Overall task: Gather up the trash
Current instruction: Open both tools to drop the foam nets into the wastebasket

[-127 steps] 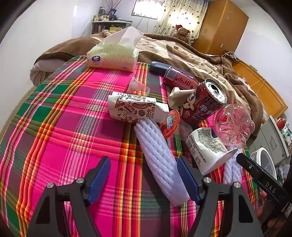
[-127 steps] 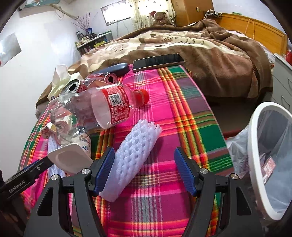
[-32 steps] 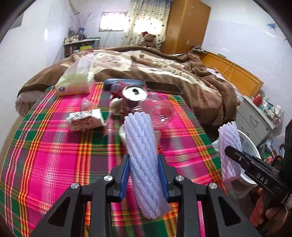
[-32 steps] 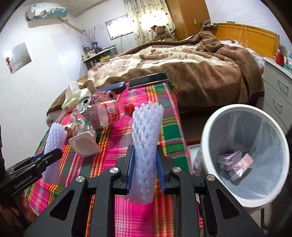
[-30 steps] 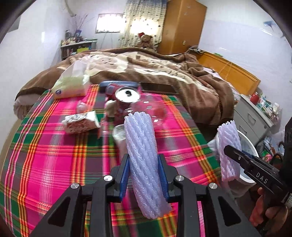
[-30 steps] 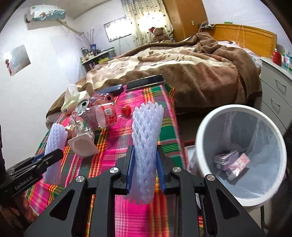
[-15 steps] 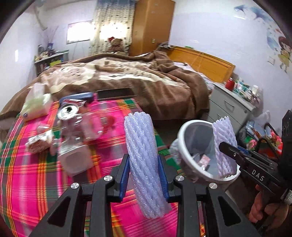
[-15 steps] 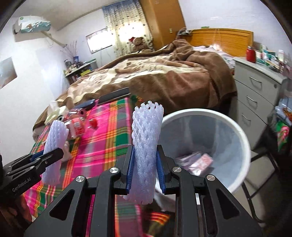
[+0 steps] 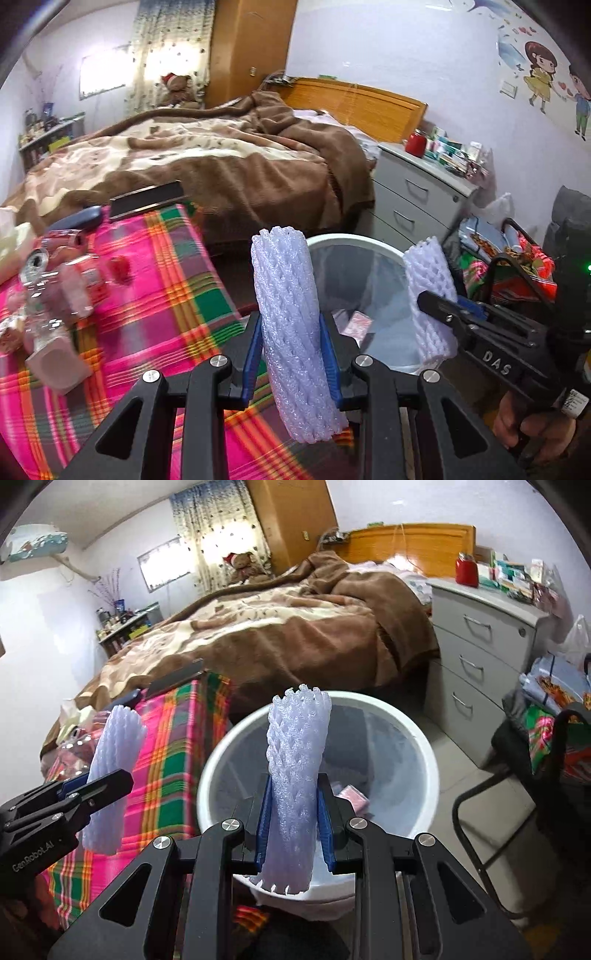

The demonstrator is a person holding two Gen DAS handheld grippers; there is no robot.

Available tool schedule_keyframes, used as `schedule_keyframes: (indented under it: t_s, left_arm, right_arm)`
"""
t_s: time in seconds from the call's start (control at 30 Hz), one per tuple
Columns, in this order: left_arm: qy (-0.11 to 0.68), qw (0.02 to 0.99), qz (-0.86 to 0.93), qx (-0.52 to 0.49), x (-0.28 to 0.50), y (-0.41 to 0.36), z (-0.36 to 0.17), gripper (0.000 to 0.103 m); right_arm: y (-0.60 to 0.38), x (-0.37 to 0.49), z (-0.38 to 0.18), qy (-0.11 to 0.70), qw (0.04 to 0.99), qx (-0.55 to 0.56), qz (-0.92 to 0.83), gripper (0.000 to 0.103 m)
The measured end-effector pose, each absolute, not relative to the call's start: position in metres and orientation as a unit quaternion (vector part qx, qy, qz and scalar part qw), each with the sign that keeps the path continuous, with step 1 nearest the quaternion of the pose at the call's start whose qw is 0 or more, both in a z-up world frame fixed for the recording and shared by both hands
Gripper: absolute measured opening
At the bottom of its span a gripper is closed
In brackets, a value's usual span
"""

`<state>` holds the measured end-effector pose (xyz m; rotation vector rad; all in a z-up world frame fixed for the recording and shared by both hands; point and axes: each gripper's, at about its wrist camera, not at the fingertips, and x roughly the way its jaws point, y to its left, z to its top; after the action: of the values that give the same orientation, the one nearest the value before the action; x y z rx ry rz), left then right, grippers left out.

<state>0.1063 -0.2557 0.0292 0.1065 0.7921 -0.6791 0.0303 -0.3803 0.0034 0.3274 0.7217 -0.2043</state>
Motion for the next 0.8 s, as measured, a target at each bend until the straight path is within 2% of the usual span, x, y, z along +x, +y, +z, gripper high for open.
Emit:
schedule_keyframes:
  t_s: [0.6,0.67,0.7,0.73,0.77,0.8]
  left_arm:
    - [0.412,0.836,-0.356,0.069,0.131,-0.325,-0.005,0.031]
    - [0.415,0.834,-0.356,0.068,0.133,-0.327,-0.008,0.033]
    - [0.416,0.835,-0.354,0.069,0.133,-0.327,-0.009,0.036]
    - [0.417,0.835,-0.352,0.07,0.134,-0.328,-0.01,0.044]
    - [0.419,0.835,-0.349,0.068,0.135,-0.328,-0.011,0.054]
    - [0.421,0.835,-0.35,0.063,0.136,-0.328,-0.011,0.057]
  right_arm:
    - [-0.409,0.04,-0.025,0.393,0.896,0.174,-0.112,0.025]
    - [-0.41,0.039,-0.025,0.396,0.896,0.172,-0.109,0.026]
    - [-0.411,0.04,-0.026,0.396,0.896,0.17,-0.108,0.029]
    - [-0.412,0.04,-0.025,0.395,0.896,0.167,-0.112,0.032]
    - [-0.412,0.039,-0.025,0.393,0.897,0.166,-0.114,0.042]
    - [-0.413,0.039,-0.025,0.391,0.898,0.167,-0.113,0.055]
